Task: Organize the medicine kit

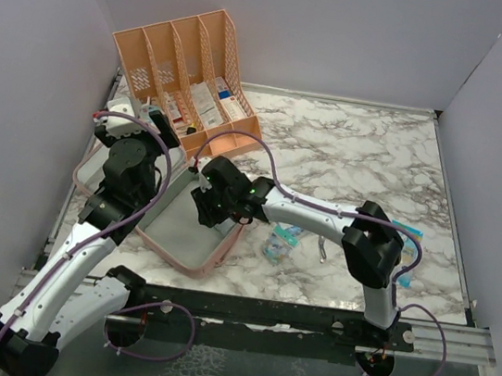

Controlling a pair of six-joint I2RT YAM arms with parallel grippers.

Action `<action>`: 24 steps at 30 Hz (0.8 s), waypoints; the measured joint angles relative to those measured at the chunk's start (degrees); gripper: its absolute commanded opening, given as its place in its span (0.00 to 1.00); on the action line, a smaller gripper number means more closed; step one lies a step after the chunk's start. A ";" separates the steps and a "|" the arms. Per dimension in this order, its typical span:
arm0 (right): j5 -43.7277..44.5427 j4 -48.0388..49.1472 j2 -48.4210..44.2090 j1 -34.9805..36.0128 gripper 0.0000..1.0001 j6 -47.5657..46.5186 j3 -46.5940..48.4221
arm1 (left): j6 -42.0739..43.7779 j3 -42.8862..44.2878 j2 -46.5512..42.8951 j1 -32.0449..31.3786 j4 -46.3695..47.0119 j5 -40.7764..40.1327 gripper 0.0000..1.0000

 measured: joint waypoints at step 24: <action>0.87 -0.11 -5.16 0.09 0.45 4.63 -6.10 | -0.94 0.00 1.68 0.00 -0.46 2.56 0.84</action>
